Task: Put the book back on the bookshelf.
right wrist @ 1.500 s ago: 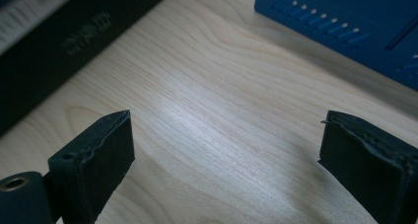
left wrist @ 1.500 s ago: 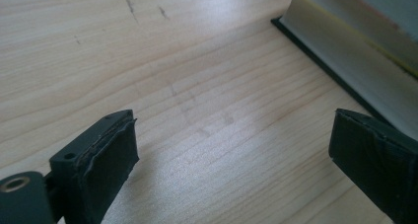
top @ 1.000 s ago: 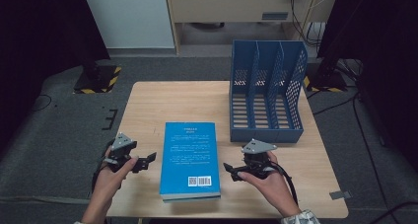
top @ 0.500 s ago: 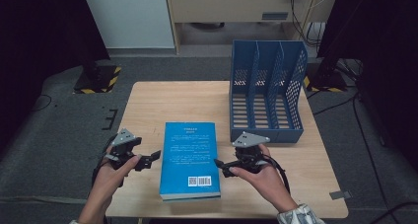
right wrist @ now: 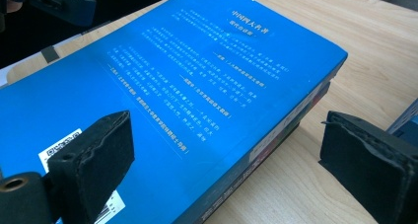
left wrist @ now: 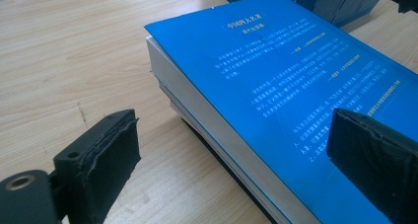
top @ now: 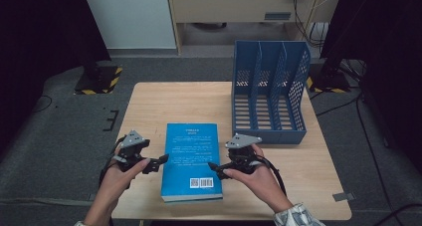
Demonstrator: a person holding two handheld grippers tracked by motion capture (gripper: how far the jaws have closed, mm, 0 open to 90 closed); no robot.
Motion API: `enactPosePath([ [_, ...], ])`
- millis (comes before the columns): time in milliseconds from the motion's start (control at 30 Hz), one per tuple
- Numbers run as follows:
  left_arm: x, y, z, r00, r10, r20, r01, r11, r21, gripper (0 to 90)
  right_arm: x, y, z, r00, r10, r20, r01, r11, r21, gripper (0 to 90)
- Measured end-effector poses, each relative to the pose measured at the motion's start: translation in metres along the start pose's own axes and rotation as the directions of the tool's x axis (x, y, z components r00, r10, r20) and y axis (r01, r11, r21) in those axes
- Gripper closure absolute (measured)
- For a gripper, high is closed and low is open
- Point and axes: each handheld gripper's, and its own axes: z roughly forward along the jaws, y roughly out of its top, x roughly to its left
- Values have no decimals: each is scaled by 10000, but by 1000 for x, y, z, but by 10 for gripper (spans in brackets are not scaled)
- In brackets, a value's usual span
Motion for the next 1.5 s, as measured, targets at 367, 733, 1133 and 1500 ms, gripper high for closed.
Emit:
enactPosePath([
  [367, -7, -3, 12, 9995, 192, 240, -200, 9992, 356, 46, 1, 0, 12, 9999, 1, -114, 1, 9998, 185, 58],
  [733, -9, -7, 19, 9994, 171, 307, -188, 9982, 564, 45, 2, -2, 24, 9999, -6, -135, 13, 9988, 497, 61],
  [1133, -9, -8, 21, 9994, 152, 297, -169, 9981, 599, 34, 0, -5, 29, 9999, 4, -104, 3, 9976, 696, 56],
  [1500, -7, -11, 22, 9989, -53, 473, 27, 9985, 545, 26, 0, -5, 32, 9999, 21, -161, -10, 9976, 698, 49],
])
